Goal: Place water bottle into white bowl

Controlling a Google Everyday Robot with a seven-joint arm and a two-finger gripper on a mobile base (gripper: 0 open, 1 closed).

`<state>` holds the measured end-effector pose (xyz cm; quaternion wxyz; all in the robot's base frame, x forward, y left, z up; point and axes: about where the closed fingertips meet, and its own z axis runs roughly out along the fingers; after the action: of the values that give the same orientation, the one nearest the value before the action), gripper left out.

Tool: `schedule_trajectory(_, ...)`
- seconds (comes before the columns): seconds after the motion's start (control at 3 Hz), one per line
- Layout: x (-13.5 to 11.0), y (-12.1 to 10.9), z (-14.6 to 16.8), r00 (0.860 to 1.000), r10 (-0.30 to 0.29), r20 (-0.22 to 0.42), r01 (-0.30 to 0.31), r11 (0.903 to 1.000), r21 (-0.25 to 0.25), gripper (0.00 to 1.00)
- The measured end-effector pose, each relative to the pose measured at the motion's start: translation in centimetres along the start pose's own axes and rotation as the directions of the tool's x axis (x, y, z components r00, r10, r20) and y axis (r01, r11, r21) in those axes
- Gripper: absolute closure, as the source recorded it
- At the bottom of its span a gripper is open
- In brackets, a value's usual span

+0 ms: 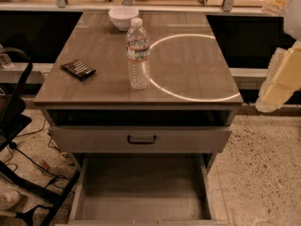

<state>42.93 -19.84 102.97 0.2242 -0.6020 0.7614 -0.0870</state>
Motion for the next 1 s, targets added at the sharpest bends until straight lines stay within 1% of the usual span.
schedule_trajectory(0.33,0.0,0.0,0.0,1.000,0.000,0.000,0.000,1.0000,0.000,0.00)
schedule_trajectory(0.67,-0.8,-0.5,0.4,0.997,0.005,0.074,-0.005,1.0000,0.003,0.00)
schedule_trajectory(1.0,-1.1,-2.3,2.8,0.967,0.067,0.246,-0.068,0.9977,-0.002,0.00)
